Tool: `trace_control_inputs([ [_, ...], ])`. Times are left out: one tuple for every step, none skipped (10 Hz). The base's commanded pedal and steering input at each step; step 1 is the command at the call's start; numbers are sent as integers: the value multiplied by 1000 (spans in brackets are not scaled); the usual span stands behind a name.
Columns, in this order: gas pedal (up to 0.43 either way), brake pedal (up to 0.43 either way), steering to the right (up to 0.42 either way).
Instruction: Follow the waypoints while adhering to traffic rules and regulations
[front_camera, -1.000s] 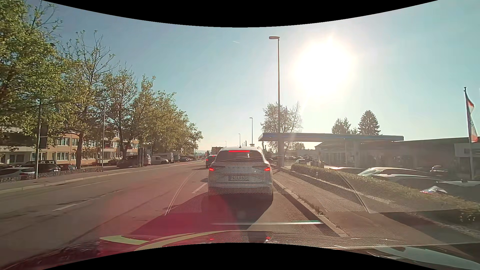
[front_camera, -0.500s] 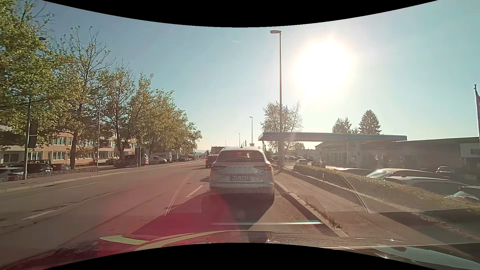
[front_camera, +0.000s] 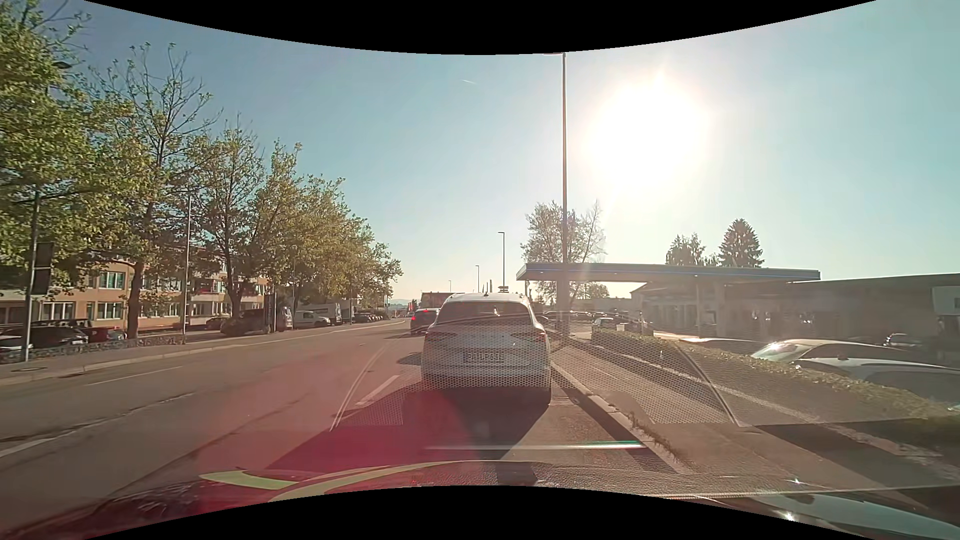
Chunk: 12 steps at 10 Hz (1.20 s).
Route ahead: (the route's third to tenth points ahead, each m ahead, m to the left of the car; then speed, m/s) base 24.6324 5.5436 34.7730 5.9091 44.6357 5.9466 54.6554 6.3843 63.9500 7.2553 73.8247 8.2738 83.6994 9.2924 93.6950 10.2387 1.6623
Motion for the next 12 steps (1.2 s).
trace_control_inputs([
  [0,43,6],
  [0,43,6],
  [0,43,4],
  [0,49,0],
  [0,43,-3],
  [0,43,-3],
  [0,43,-3],
  [0,43,-3],
  [0,55,-3],
  [0,67,-3],
  [0,73,-3],
  [0,73,-3],
])
